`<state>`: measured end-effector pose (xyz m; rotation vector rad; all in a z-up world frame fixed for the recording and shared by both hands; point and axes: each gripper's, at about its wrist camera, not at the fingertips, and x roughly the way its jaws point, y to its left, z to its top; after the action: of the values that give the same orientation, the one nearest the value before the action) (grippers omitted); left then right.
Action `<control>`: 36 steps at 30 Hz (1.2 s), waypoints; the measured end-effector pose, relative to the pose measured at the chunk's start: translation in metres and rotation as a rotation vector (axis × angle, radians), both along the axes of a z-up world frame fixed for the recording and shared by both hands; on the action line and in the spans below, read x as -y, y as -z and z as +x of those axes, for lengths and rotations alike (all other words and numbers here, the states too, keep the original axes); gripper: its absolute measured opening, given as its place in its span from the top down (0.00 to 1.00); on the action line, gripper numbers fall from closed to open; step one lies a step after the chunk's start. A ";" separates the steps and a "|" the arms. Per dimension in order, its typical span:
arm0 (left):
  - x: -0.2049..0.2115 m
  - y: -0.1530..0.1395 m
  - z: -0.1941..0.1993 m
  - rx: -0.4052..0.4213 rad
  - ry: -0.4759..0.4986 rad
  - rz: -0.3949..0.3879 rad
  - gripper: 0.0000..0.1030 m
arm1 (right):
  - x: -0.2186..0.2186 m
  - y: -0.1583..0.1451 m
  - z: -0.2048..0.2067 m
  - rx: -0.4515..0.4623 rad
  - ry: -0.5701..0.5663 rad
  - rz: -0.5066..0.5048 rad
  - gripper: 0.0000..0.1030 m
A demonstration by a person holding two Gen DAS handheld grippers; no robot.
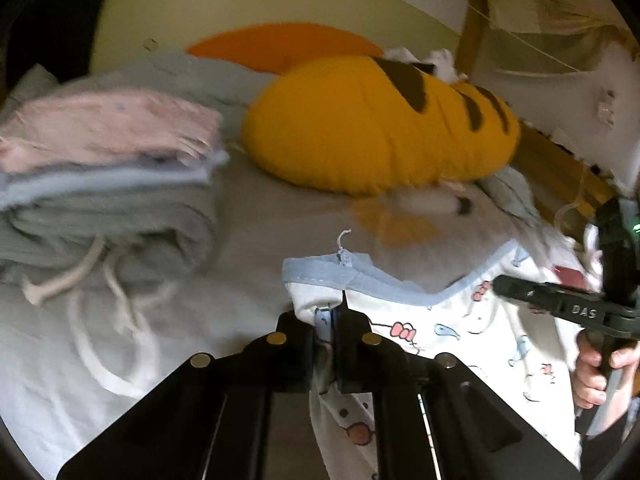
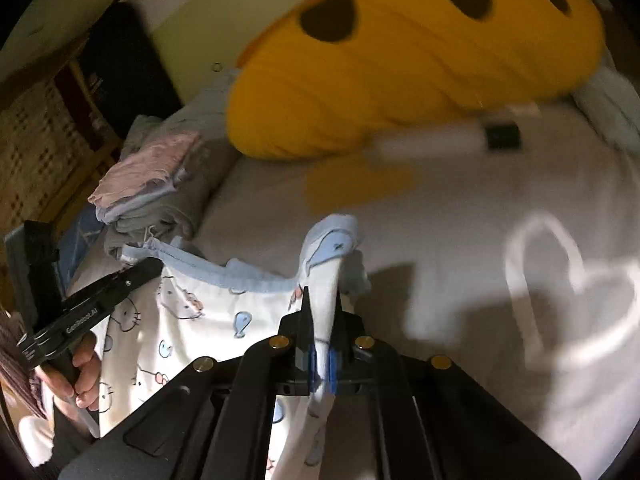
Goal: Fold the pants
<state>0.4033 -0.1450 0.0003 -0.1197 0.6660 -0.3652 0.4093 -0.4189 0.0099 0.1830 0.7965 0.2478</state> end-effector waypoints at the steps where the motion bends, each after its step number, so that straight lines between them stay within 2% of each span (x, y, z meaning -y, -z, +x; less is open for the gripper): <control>1: -0.004 -0.002 0.002 0.013 -0.030 0.007 0.94 | -0.005 -0.003 0.006 0.014 0.001 -0.026 0.96; 3: -0.013 -0.003 0.007 0.041 -0.091 0.035 0.94 | -0.009 -0.009 0.016 0.046 0.015 -0.052 0.96; 5: -0.019 -0.004 0.011 0.075 -0.150 0.080 0.93 | -0.010 -0.012 0.023 0.094 0.030 -0.033 0.96; 8: -0.019 0.006 0.021 0.069 -0.175 0.132 0.92 | -0.014 -0.007 0.026 0.155 0.043 -0.022 0.96; 10: -0.015 0.019 0.029 0.026 -0.184 0.178 0.89 | -0.025 0.001 0.030 0.129 0.032 -0.095 0.96; 12: -0.010 0.034 0.037 -0.019 -0.190 0.227 0.81 | -0.034 0.012 0.033 0.092 0.044 -0.187 0.96; 14: -0.010 0.048 0.045 -0.068 -0.180 0.217 0.80 | -0.036 0.023 0.038 0.035 0.058 -0.207 0.83; 16: -0.020 0.054 0.052 -0.122 -0.173 0.152 0.79 | -0.031 0.034 0.042 -0.023 0.080 -0.200 0.53; 18: -0.032 0.055 0.054 -0.139 -0.196 0.088 0.61 | -0.026 0.037 0.042 -0.031 0.108 -0.200 0.48; 20: -0.036 0.055 0.052 -0.141 -0.218 0.078 0.58 | -0.021 0.038 0.041 -0.035 0.127 -0.185 0.48; 23: -0.029 0.052 0.048 -0.109 -0.217 0.118 0.58 | -0.018 0.037 0.039 -0.029 0.143 -0.185 0.48; 25: -0.025 0.048 0.042 -0.075 -0.216 0.147 0.54 | -0.019 0.034 0.036 -0.009 0.143 -0.195 0.48; 27: -0.021 0.042 0.035 -0.035 -0.221 0.163 0.45 | -0.022 0.032 0.034 0.009 0.142 -0.205 0.45; 32: -0.015 0.030 0.017 0.090 -0.250 0.168 0.23 | -0.027 0.022 0.028 0.083 0.147 -0.228 0.29; 33: -0.015 0.026 0.014 0.117 -0.262 0.164 0.20 | -0.028 0.020 0.026 0.099 0.150 -0.230 0.17; 34: -0.015 0.023 0.012 0.143 -0.270 0.158 0.19 | -0.029 0.017 0.025 0.120 0.154 -0.232 0.12; 36: -0.013 0.017 0.007 0.189 -0.277 0.143 0.08 | -0.029 0.011 0.020 0.162 0.163 -0.231 0.12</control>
<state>0.4099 -0.1317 -0.0166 -0.0393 0.4785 -0.0602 0.4289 -0.3897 -0.0013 0.0090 0.6401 0.0151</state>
